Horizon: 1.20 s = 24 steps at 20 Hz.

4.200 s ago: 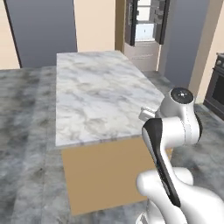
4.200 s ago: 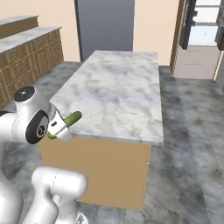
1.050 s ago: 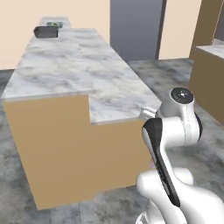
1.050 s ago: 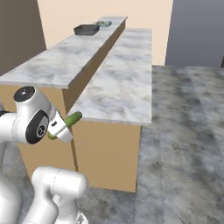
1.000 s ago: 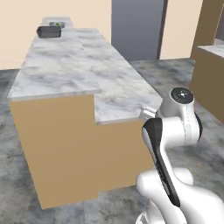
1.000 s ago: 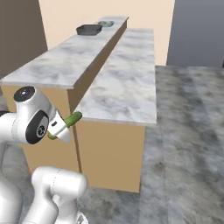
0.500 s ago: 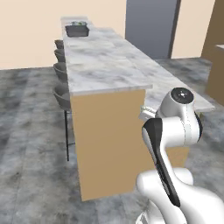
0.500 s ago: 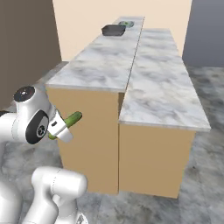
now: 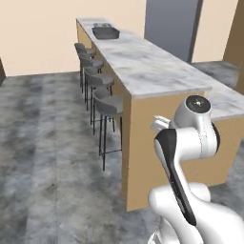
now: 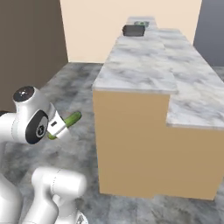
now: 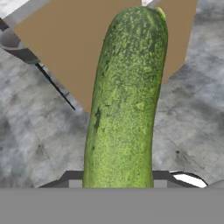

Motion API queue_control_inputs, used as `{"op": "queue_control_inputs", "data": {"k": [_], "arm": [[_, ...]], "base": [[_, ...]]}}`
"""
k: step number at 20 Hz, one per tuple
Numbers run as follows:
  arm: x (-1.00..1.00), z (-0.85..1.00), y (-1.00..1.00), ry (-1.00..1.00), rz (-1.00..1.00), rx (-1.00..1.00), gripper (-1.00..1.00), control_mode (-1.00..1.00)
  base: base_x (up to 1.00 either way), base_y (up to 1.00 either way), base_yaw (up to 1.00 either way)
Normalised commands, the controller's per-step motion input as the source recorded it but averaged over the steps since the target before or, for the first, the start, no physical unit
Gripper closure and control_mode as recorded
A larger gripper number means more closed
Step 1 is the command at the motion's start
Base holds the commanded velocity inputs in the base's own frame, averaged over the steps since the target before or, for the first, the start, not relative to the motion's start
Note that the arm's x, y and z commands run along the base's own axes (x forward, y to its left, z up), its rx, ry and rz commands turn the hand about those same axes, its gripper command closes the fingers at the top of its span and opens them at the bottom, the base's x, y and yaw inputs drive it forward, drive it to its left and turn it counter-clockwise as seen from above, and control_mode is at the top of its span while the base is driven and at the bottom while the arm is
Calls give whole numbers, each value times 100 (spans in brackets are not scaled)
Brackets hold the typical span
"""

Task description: Place the cold items (broccoli and cucumber) from the fridge in one tupperware on the dining counter. Place the warm items (kebab skewer and hot dog) in the stove area in another tupperware.

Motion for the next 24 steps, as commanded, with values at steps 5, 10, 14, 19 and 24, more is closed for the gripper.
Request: {"op": "queue_control_inputs", "data": {"k": [5,10,14,19,24], "arm": [[0,0,0,0,0,0,100,100],[0,0,0,0,0,0,100,100],[0,0,0,0,0,0,100,100],[0,0,0,0,0,0,100,100],[0,0,0,0,0,0,100,100]], "base": [[7,100,-37],[32,100,-60],[70,100,-52],[84,100,-45],[80,100,-31]]}}
